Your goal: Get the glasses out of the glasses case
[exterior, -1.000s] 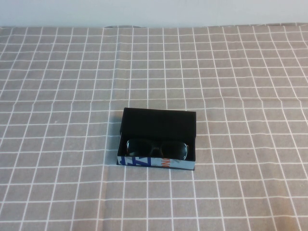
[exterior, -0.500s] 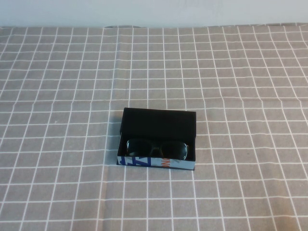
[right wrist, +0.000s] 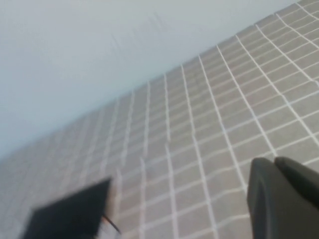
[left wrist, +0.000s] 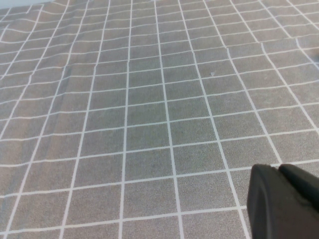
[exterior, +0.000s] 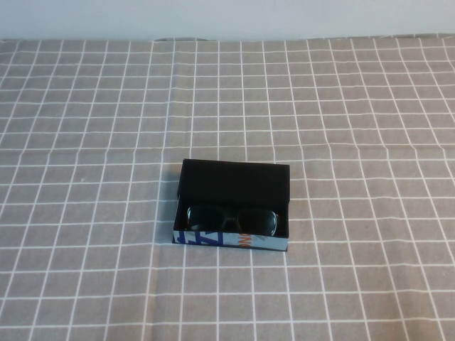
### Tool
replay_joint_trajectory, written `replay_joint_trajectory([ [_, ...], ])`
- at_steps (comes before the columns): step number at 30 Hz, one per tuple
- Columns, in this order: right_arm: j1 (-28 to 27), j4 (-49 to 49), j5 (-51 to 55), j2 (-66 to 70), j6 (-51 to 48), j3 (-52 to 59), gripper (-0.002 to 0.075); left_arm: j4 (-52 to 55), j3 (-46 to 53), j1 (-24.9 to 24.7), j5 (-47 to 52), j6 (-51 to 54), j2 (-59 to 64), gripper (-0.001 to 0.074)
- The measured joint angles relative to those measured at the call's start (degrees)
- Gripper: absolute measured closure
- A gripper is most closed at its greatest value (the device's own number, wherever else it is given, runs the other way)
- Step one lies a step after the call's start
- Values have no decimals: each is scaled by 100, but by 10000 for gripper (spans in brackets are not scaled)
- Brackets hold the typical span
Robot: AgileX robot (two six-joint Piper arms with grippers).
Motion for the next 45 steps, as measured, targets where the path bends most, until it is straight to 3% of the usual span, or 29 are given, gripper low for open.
replay_joint_trajectory([
  [5,0,1365,-300,0,0,0,744,0,0,0,0,0,0,739],
  [13,0,2307,13,28,0,-182,744,0,0,0,0,0,0,740],
  [24,0,656,2990,2890,20,-2328,744,0,0,0,0,0,0,739],
  [33,111,-22,3803,5463,-473,-3884,744,0,0,0,0,0,0,739],
  [36,583,-318,3805,6180,-522,-4466,744,0,0,0,0,0,0,739],
  [45,2835,-1743,3913,8232,-895,-6486,744,0,0,0,0,0,0,740],
])
